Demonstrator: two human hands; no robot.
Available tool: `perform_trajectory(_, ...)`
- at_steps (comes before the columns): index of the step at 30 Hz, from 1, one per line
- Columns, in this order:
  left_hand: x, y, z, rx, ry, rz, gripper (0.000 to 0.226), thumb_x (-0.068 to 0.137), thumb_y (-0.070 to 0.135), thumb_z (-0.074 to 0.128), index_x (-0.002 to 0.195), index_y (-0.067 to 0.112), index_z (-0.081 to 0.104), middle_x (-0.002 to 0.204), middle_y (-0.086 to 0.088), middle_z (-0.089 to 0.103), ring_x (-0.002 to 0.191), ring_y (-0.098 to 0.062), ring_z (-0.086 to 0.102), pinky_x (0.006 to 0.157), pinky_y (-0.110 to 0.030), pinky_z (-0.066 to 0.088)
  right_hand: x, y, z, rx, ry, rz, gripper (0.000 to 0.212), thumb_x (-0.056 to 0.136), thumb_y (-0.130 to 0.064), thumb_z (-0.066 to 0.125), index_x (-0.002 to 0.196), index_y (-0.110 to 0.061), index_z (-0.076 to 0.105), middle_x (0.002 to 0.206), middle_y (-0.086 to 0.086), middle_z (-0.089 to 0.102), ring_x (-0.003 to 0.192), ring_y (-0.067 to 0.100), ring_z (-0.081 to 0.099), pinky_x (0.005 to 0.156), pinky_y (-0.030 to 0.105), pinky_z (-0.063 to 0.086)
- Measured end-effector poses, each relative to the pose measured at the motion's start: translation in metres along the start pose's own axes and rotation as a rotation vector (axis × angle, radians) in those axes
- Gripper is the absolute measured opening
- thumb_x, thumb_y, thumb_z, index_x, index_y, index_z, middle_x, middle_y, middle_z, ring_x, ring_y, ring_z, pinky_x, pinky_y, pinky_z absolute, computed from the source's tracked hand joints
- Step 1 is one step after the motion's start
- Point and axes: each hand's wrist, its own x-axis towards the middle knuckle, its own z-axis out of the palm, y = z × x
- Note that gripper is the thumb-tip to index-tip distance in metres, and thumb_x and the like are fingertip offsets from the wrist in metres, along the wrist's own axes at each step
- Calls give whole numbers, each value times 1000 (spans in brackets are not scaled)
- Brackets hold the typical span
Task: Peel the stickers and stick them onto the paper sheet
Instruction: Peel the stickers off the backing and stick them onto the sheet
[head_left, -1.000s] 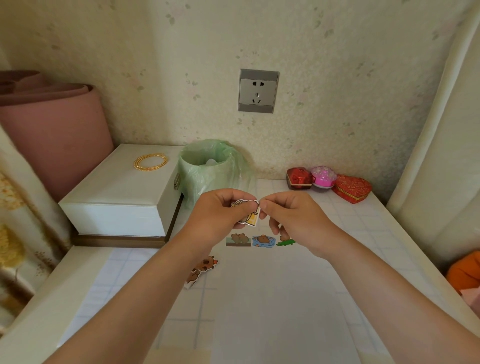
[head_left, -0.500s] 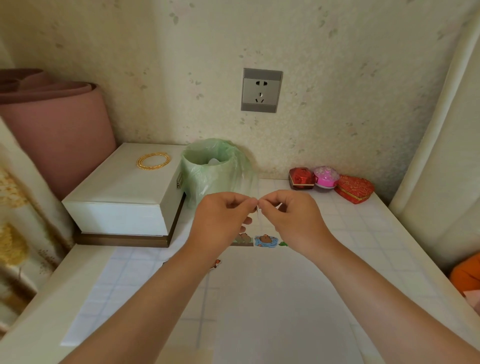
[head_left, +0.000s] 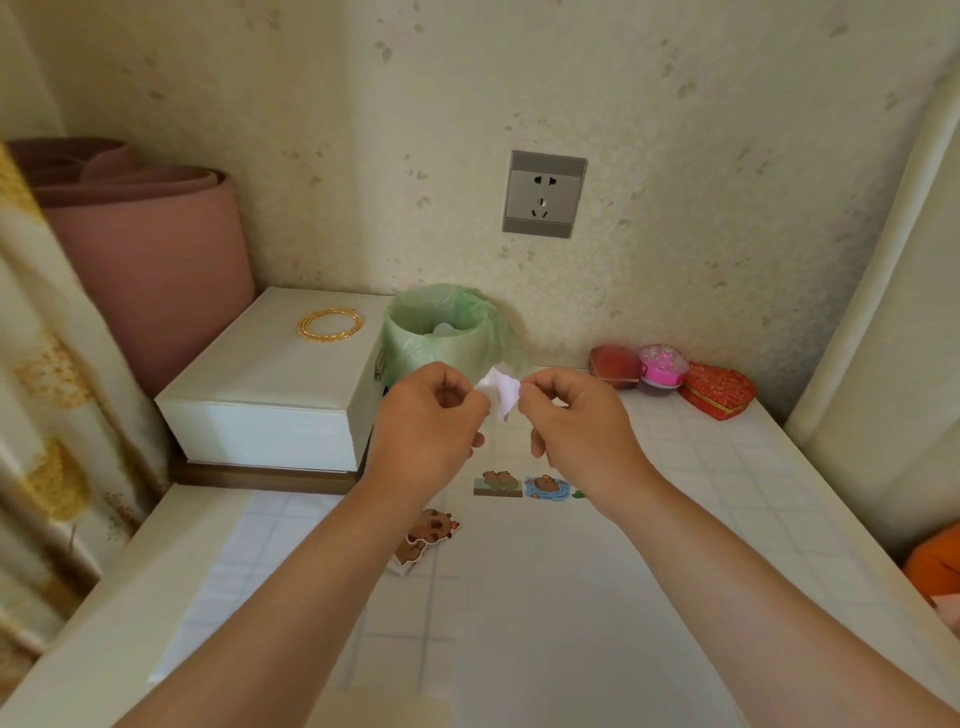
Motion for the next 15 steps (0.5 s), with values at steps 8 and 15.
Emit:
perform_trajectory(8,6,-1,-51,256,119,118,14,90,23,51,78,21,59,74,-2,70,67,-24,67,67,-45,59,10,-12,19,56,106,32,17,98,-19,55,85,-15,65,83,3,64,49,15,54,48,25,41)
perform_trajectory(15,10,-7,-86,218,102,38,15,90,21,52,78,22,61,77,0,71,69,-24,69,69,-42,60,46,-26,41,-191,196,-100,22,89,-20,61,72,-12,73,70,9,70,59,29,63,62,41,56)
